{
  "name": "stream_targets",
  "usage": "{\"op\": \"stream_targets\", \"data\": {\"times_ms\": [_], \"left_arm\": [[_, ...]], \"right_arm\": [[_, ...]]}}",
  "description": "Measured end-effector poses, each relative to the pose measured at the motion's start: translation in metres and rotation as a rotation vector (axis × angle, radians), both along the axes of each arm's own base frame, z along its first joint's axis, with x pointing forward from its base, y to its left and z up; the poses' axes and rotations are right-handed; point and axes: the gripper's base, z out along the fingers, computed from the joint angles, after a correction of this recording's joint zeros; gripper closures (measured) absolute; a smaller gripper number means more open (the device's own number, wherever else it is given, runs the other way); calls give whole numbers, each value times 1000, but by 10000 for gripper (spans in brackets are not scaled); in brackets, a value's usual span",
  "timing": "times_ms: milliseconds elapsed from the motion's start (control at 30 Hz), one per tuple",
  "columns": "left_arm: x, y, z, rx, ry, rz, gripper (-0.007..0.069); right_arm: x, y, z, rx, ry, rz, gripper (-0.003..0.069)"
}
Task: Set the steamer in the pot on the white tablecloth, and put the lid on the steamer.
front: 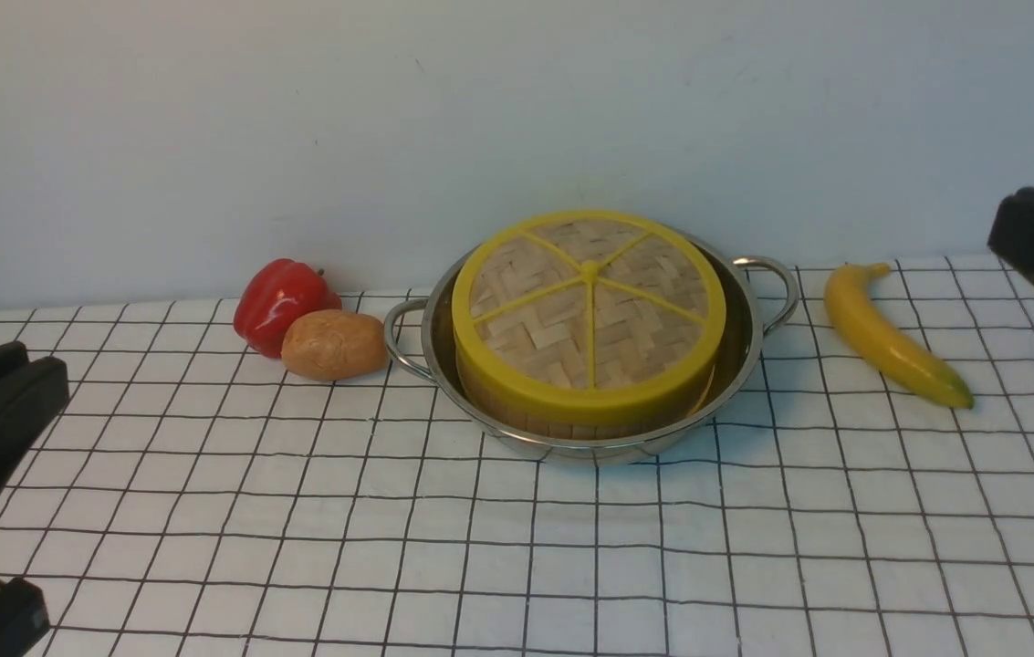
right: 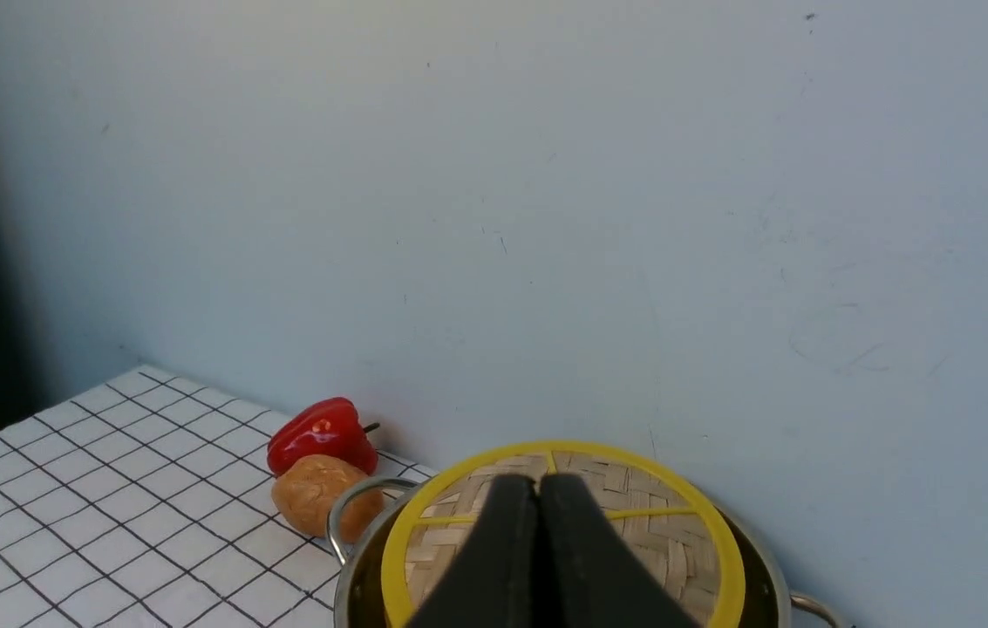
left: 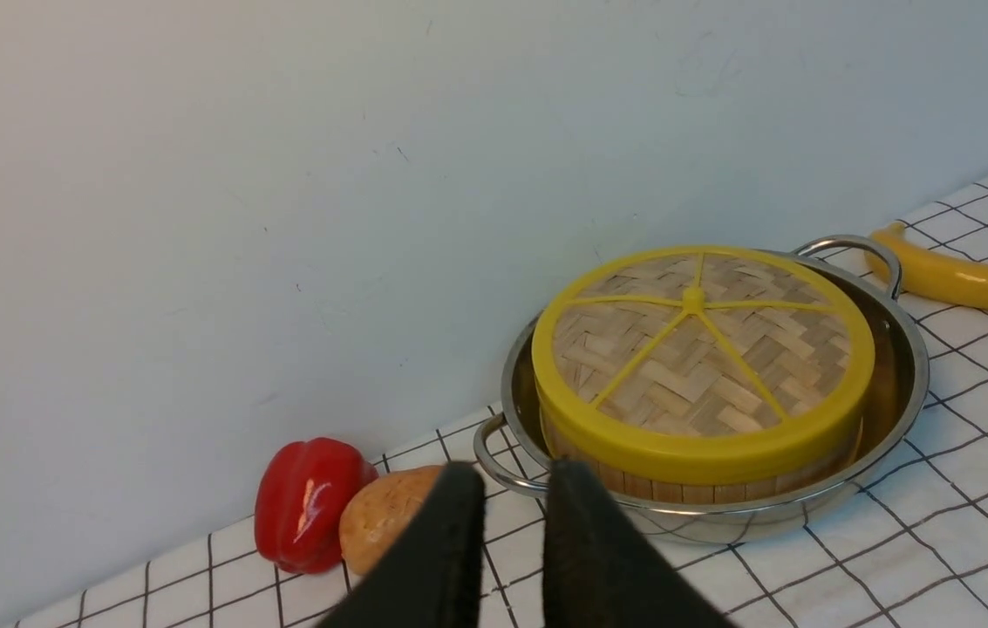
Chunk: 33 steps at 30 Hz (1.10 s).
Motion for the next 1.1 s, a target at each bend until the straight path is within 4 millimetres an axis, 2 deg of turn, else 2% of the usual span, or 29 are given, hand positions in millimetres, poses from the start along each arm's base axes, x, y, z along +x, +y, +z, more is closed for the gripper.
{"op": "stream_targets", "data": {"times_ms": [200, 367, 433, 467, 533, 567, 667, 700, 833, 1033, 1100], "left_arm": [[0, 0, 0, 0, 0, 0, 507], [0, 0, 0, 0, -1, 0, 497], [0, 0, 0, -1, -2, 0, 497], [0, 0, 0, -1, -2, 0, 497], [0, 0, 0, -1, -2, 0, 497], [0, 0, 0, -1, -2, 0, 492], [0, 0, 0, -1, -2, 0, 486], [0, 0, 0, -1, -2, 0, 486], [0, 0, 0, -1, -2, 0, 476], [0, 0, 0, -1, -2, 0, 467], [0, 0, 0, -1, -2, 0, 466]], "right_arm": [[0, 0, -1, -8, 5, 1, 645], [-3, -5, -14, -155, 17, -9, 629], [-5, -24, -36, -220, 82, -106, 617], [-6, -25, -35, -218, 79, -116, 617], [-11, -40, -53, -209, 127, -203, 610], [-19, -52, -66, -179, 140, -280, 604], [-37, -67, -85, -118, 94, -401, 595], [-37, -67, -85, -118, 94, -401, 595], [-58, -79, -119, -76, 8, -524, 580], [-69, -82, -148, -50, -29, -575, 552], [-71, -82, -151, -47, -33, -575, 544]]}}
